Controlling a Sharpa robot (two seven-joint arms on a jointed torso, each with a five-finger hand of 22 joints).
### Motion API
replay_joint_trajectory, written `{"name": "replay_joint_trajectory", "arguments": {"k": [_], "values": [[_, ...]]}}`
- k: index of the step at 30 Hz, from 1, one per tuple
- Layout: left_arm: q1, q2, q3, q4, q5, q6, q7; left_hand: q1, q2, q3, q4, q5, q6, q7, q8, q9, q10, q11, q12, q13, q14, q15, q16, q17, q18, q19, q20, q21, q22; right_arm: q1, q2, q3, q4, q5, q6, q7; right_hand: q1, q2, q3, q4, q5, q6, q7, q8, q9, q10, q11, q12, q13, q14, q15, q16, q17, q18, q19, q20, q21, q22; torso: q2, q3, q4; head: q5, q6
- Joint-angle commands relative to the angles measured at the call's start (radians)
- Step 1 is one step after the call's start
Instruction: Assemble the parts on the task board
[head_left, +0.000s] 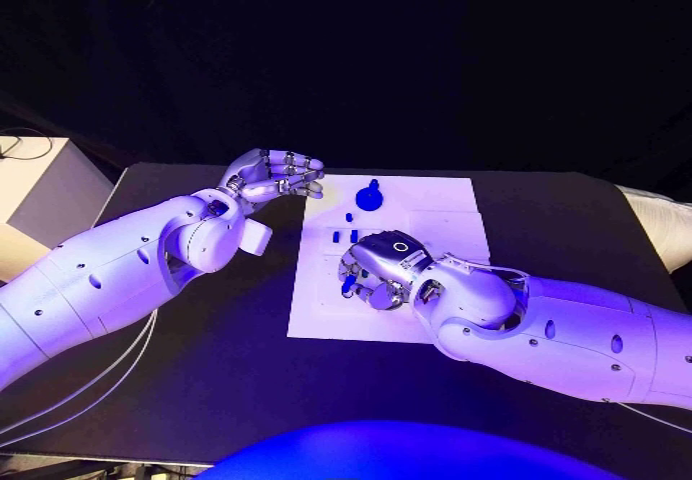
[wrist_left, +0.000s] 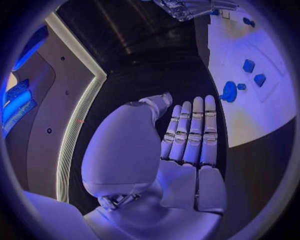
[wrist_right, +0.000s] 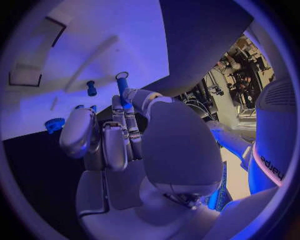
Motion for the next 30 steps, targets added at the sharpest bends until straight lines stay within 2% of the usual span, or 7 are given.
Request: {"name": "replay_joint_trajectory", "arguments": {"k": [1,20,30], "values": [[0.0,0.001,0.001,0.001,0.0,0.014,0.005,0.012,0.0,-0.004,0.001,0.0,0.001,0.01,-0.003,-0.001,0.001,0.006,-0.006,0.001,0.008,-0.002,-0.006,0.001,0.011,0.009,0.001,-0.004,-0.001,-0.003,0.002,-0.002,-0.003,-0.019,0.029,-0.002,0.011,0.022,0.005,-0.001,0.004,0.007,0.002,0.005,0.01,0.046,-0.039,0.006,-0.002,0.037,-0.008,0.004,0.0,-0.012,0.01,-0.007,0.006,0.001,0.0,0.0005,0.0003,0.002,-0.002],[0.0,0.001,0.001,0.0,0.0,0.015,0.005,0.012,0.0,-0.004,0.001,0.0,0.001,0.01,-0.003,-0.001,0.001,0.006,-0.006,0.001,0.008,-0.002,-0.006,0.001,0.011,0.009,0.001,-0.004,-0.001,-0.004,-0.006,-0.005,0.003,-0.022,0.042,-0.008,0.01,0.021,0.006,-0.003,0.005,0.006,0.002,0.006,0.011,0.047,-0.039,0.005,-0.001,0.037,-0.008,0.004,0.0,-0.013,0.011,-0.007,0.008,0.004,-0.001,-0.0007,-0.0008,0.008,-0.008],[0.0,0.001,0.001,-0.001,0.0,0.016,0.004,0.013,0.0,-0.006,0.003,0.0,0.001,0.01,-0.004,-0.002,0.0,0.006,-0.007,0.001,0.009,-0.001,-0.011,0.006,0.011,0.011,0.001,-0.007,-0.003,-0.006,-0.009,-0.006,0.004,-0.031,0.043,-0.01,0.01,0.021,0.006,-0.003,0.005,0.006,0.002,0.006,0.011,0.047,-0.039,0.005,-0.001,0.037,-0.008,0.004,0.0,-0.013,0.011,-0.007,0.008,0.004,-0.001,0.0004,-0.0006,0.011,-0.009]]}}
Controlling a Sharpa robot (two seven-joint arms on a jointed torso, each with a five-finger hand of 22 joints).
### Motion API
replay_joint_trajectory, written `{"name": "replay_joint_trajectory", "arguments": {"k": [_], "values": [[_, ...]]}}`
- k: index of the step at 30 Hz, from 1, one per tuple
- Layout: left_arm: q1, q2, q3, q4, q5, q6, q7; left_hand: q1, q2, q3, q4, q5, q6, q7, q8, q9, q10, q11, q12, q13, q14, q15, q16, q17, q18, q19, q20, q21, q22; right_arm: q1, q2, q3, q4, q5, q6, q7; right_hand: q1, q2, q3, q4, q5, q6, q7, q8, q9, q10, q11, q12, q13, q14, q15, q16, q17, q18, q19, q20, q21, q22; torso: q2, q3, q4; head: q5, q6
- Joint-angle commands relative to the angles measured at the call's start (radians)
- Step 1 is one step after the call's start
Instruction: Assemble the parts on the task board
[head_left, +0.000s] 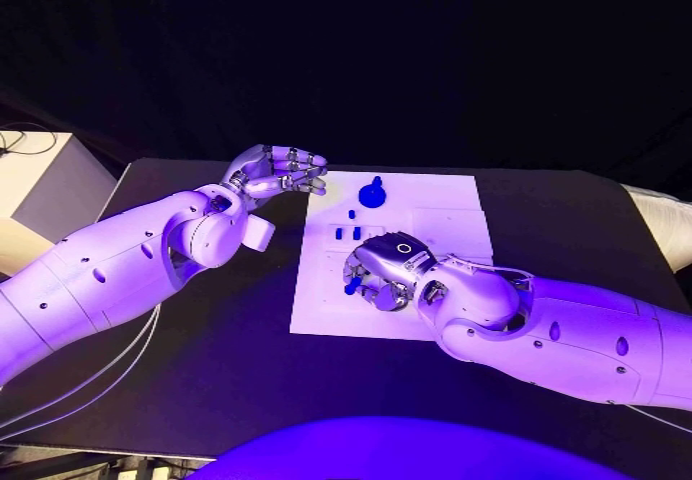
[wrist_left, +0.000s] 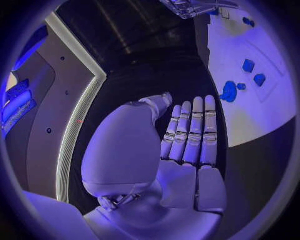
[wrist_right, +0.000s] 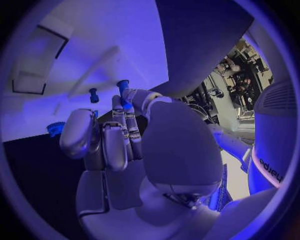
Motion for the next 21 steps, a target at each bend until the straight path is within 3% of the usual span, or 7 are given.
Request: {"name": "replay_joint_trajectory", "arguments": {"k": [1,21], "values": [[0.0,0.001,0.001,0.001,0.0,0.015,0.005,0.013,0.0,-0.006,0.002,0.0,0.001,0.01,-0.004,-0.001,0.0,0.006,-0.003,0.001,0.009,-0.001,-0.003,0.002,0.01,0.007,-0.002,-0.003,-0.001,-0.002,-0.002,0.0,0.0,-0.022,0.02,-0.007,0.009,0.022,0.004,0.0,0.003,0.006,0.001,0.003,0.001,0.047,-0.039,0.003,0.002,0.037,-0.008,0.004,0.0,-0.013,0.011,-0.007,0.002,0.001,0.0,0.0004,-0.0002,0.001,0.0],[0.0,0.0,0.001,0.004,0.0,0.017,0.004,0.011,0.002,-0.007,0.005,0.0,0.002,0.01,-0.004,-0.002,0.0,0.006,-0.004,0.001,0.009,-0.001,-0.006,0.004,0.01,0.008,-0.002,-0.005,-0.003,-0.01,0.034,-0.004,-0.032,-0.06,0.082,-0.022,-0.001,0.017,0.007,-0.007,0.005,-0.002,0.003,0.005,0.007,0.043,-0.037,-0.004,0.002,0.035,-0.006,-0.002,-0.01,-0.012,0.008,-0.006,-0.004,-0.001,0.0,-0.0014,0.0,-0.001,-0.004]]}}
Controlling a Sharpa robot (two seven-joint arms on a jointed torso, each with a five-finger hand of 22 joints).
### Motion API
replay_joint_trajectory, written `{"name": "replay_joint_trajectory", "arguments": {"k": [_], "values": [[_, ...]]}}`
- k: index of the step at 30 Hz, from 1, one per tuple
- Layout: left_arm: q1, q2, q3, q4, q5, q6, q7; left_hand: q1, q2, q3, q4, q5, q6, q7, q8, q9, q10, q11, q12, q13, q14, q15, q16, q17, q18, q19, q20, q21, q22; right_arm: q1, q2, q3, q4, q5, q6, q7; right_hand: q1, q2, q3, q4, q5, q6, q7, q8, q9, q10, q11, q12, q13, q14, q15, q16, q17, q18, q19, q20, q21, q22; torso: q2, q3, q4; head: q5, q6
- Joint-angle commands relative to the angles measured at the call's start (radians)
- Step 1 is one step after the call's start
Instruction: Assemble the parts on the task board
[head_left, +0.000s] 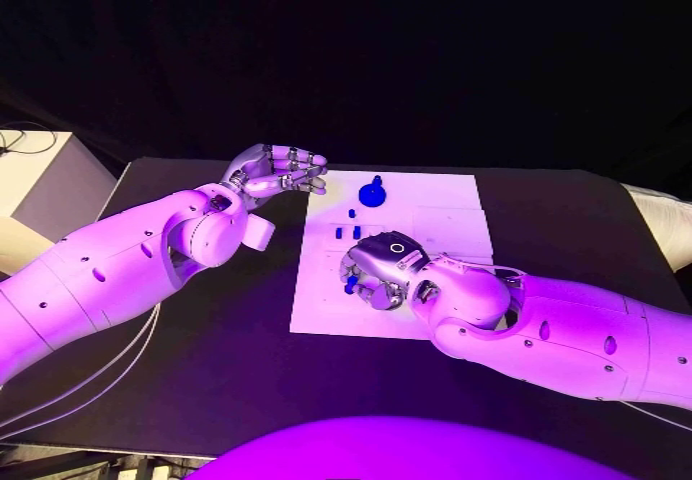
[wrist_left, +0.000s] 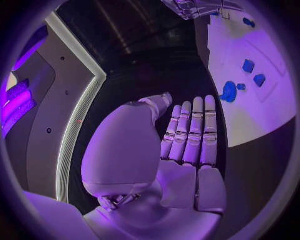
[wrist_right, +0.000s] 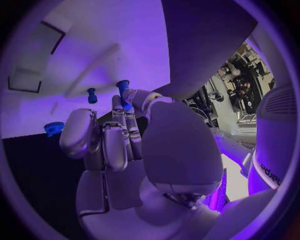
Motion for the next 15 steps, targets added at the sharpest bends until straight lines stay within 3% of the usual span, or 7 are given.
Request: {"name": "replay_joint_trajectory", "arguments": {"k": [1,9,15], "values": [[0.0,0.001,0.0,0.003,0.0,0.016,0.005,0.011,0.002,-0.004,0.002,0.0,0.002,0.01,-0.004,-0.001,0.0,0.007,-0.004,0.002,0.009,-0.001,-0.006,0.001,0.01,0.008,-0.002,-0.005,-0.001,-0.008,0.004,-0.005,-0.01,-0.025,0.058,-0.01,0.004,0.013,0.005,-0.003,0.006,0.001,0.0,0.004,0.005,0.043,-0.036,-0.003,-0.001,0.034,-0.006,-0.002,-0.001,-0.012,0.008,-0.006,-0.004,0.002,0.0,-0.0006,-0.0002,-0.002,-0.002],[0.0,0.0,0.0,0.005,0.0,0.018,0.005,0.01,0.002,-0.005,0.004,0.0,0.003,0.01,-0.004,-0.002,0.0,0.006,-0.004,0.002,0.01,-0.001,-0.007,0.003,0.01,0.008,-0.002,-0.007,-0.002,-0.023,0.015,-0.008,-0.024,-0.028,0.073,-0.002,-0.004,0.004,0.002,-0.013,0.001,-0.01,0.003,0.004,0.009,0.033,-0.033,-0.012,-0.002,0.034,-0.004,-0.003,-0.003,-0.013,0.005,-0.003,-0.004,0.004,0.0,-0.001,0.0029,-0.012,-0.003],[0.0,-0.002,0.0,0.005,0.0,0.017,0.005,0.009,0.002,-0.005,0.005,0.0,0.004,0.009,-0.003,-0.002,0.0,0.006,-0.004,0.002,0.009,-0.001,-0.007,0.003,0.01,0.009,-0.002,-0.007,-0.002,-0.026,0.013,-0.008,-0.025,-0.028,0.064,-0.001,-0.01,-0.017,0.002,-0.03,-0.005,-0.038,0.011,-0.008,0.01,0.006,-0.023,-0.02,-0.006,0.034,0.006,-0.003,-0.003,-0.013,0.002,0.003,-0.007,0.004,-0.001,-0.0007,0.0004,-0.011,-0.001]]}}
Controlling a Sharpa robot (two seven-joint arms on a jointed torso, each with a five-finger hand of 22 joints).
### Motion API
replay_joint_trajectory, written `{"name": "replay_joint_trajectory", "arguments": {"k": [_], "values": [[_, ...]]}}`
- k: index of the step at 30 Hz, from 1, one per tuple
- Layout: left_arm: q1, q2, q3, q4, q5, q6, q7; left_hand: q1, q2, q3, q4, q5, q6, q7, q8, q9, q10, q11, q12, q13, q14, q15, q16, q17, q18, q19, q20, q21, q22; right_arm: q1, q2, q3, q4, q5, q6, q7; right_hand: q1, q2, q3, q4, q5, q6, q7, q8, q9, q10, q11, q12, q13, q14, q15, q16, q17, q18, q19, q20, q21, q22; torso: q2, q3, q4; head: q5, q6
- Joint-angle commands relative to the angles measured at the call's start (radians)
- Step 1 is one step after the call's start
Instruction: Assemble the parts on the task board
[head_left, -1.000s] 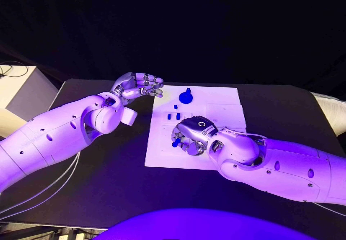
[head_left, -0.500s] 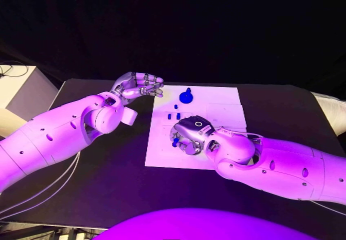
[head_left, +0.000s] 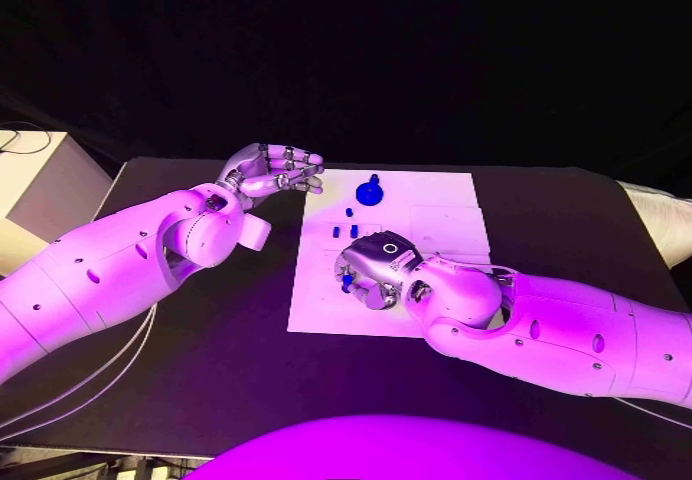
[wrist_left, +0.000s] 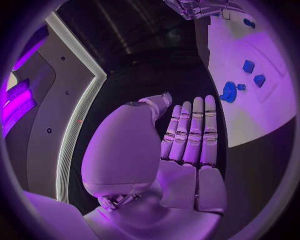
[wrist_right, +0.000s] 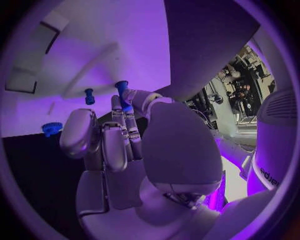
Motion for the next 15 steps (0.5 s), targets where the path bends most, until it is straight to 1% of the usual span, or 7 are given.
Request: {"name": "replay_joint_trajectory", "arguments": {"k": [1,6,10,11,12,13,15], "values": [[0.0,0.0,0.001,0.003,0.0,0.016,0.006,0.009,0.002,-0.002,0.002,0.0,0.004,0.009,-0.003,-0.001,0.0,0.006,-0.004,0.001,0.009,-0.001,-0.003,0.001,0.01,0.009,-0.002,-0.003,-0.001,-0.015,-0.002,-0.012,-0.01,-0.006,0.056,-0.003,-0.009,-0.025,0.002,-0.015,-0.003,-0.021,0.006,-0.015,-0.006,0.001,-0.018,-0.005,-0.003,0.033,0.007,-0.002,0.004,-0.013,0.001,0.004,-0.007,0.002,0.0,0.0,-0.0011,-0.001,0.002],[0.0,0.0,0.001,0.003,0.001,0.016,0.005,0.009,0.002,-0.002,0.002,0.0,0.004,0.009,-0.003,-0.001,0.0,0.006,-0.004,0.001,0.009,-0.001,-0.003,0.001,0.01,0.009,-0.002,-0.003,-0.001,-0.016,-0.005,-0.012,-0.009,-0.007,0.038,-0.004,-0.021,-0.051,0.001,-0.025,0.008,-0.053,0.016,-0.034,-0.011,-0.039,-0.007,-0.006,-0.013,0.034,0.018,-0.001,0.004,-0.012,-0.003,0.012,-0.014,-0.001,0.0,0.0022,-0.002,0.003,0.002],[0.0,0.0,0.001,0.002,0.001,0.016,0.005,0.009,0.002,-0.002,0.002,0.0,0.004,0.009,-0.003,-0.001,0.0,0.006,-0.004,0.001,0.009,-0.001,-0.003,0.001,0.01,0.009,-0.002,-0.003,-0.001,-0.016,-0.007,-0.012,-0.008,-0.007,0.021,-0.004,-0.031,-0.067,-0.001,-0.029,0.005,-0.084,0.022,-0.053,-0.017,-0.087,0.001,-0.007,-0.023,0.032,0.024,-0.004,-0.004,-0.006,-0.012,0.019,-0.04,-0.018,0.001,0.0017,-0.0016,0.003,0.002],[0.0,0.0,0.001,0.002,0.001,0.016,0.005,0.009,0.002,-0.002,0.002,0.0,0.004,0.009,-0.003,-0.001,0.0,0.006,-0.004,0.001,0.009,-0.001,-0.003,0.001,0.01,0.009,-0.002,-0.003,-0.001,-0.016,-0.008,-0.012,-0.008,-0.007,0.016,-0.004,-0.041,-0.074,-0.015,-0.033,0.004,-0.104,0.029,-0.065,-0.022,-0.122,0.009,-0.006,-0.026,0.029,0.03,-0.011,-0.015,-0.002,-0.022,0.024,-0.068,-0.037,0.001,0.0017,-0.0016,0.003,0.002],[0.0,0.0,0.001,0.002,0.001,0.016,0.005,0.009,0.002,-0.002,0.002,0.0,0.004,0.009,-0.003,-0.001,0.0,0.006,-0.004,0.001,0.009,-0.001,-0.003,0.001,0.01,0.009,-0.002,-0.003,-0.001,-0.017,-0.008,-0.012,-0.008,-0.007,0.013,-0.004,-0.042,-0.075,-0.02,-0.034,0.004,-0.108,0.03,-0.068,-0.023,-0.13,0.011,-0.006,-0.026,0.027,0.031,-0.014,-0.02,0.0,-0.024,0.026,-0.076,-0.043,0.0,0.0015,-0.0016,0.004,0.003],[0.0,0.0,0.001,0.002,0.001,0.016,0.005,0.009,0.002,-0.002,0.002,0.0,0.004,0.009,-0.003,-0.001,0.0,0.006,-0.004,0.001,0.009,-0.001,-0.003,0.001,0.01,0.009,-0.002,-0.003,-0.001,-0.017,-0.009,-0.012,-0.008,-0.007,0.01,-0.003,-0.047,-0.074,-0.051,-0.043,0.006,-0.125,0.033,-0.079,-0.028,-0.168,0.014,-0.004,-0.026,0.02,0.032,-0.025,-0.037,0.007,-0.036,0.029,-0.11,-0.066,0.0,0.0012,-0.0014,0.004,0.003],[0.0,0.0,0.001,0.002,0.001,0.016,0.005,0.009,0.002,-0.002,0.002,0.0,0.004,0.009,-0.003,-0.001,0.0,0.006,-0.004,0.001,0.009,-0.001,-0.003,0.001,0.01,0.009,-0.002,-0.003,-0.001,-0.017,-0.01,-0.012,-0.008,-0.007,0.001,-0.003,-0.046,-0.069,-0.09,-0.046,0.0,-0.136,0.035,-0.088,-0.032,-0.191,0.019,0.002,-0.026,0.014,0.037,-0.034,-0.051,0.01,-0.044,0.035,-0.134,-0.082,0.001,0.0012,-0.001,0.005,0.003]]}}
